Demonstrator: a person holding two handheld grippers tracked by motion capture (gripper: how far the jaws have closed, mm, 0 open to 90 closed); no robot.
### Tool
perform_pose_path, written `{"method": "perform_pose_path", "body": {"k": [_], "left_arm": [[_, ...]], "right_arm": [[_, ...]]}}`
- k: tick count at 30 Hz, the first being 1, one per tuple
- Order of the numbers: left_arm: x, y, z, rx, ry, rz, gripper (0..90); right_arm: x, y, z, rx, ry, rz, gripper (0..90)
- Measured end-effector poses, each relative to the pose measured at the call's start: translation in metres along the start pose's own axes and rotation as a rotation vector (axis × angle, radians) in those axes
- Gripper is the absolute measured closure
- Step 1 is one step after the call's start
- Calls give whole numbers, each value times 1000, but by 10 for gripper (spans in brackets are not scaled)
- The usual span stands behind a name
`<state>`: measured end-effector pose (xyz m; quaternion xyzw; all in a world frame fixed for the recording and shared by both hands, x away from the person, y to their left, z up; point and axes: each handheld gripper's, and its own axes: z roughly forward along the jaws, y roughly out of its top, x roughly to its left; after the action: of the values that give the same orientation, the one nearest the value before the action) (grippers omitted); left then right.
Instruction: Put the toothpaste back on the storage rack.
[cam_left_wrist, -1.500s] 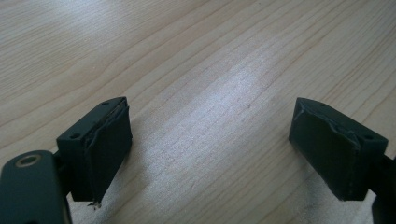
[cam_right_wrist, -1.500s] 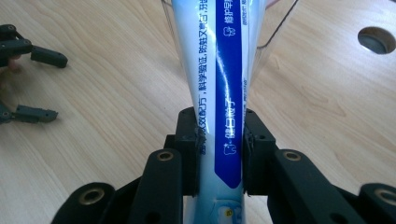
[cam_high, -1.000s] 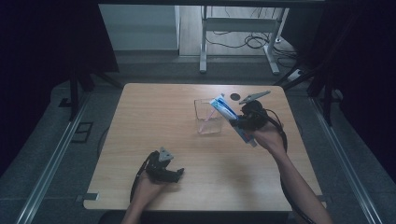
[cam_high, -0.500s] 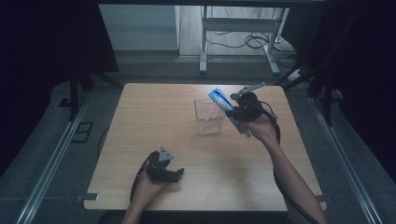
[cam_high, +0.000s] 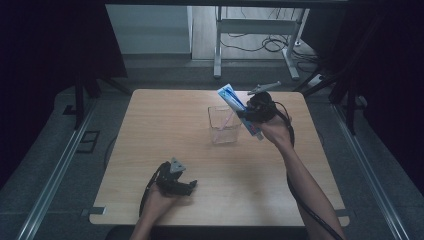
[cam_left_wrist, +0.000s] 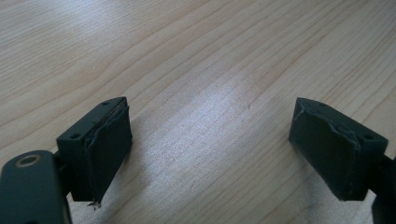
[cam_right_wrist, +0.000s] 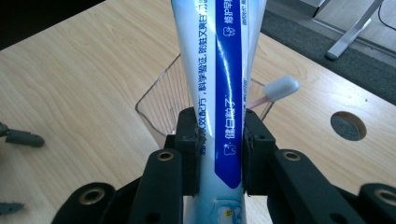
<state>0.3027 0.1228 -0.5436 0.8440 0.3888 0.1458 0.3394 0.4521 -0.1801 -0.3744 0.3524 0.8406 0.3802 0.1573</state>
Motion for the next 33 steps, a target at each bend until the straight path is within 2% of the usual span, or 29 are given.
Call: {"method": "perform_pose_path", "body": {"k": [13, 33], "left_arm": [[0, 0, 0, 2, -1, 1, 132], [0, 0, 0, 3, -1, 1, 132]], "right_arm": [[-5, 13, 15, -26, -16, 3, 724], [0, 36, 48, -57, -20, 4, 724]]}}
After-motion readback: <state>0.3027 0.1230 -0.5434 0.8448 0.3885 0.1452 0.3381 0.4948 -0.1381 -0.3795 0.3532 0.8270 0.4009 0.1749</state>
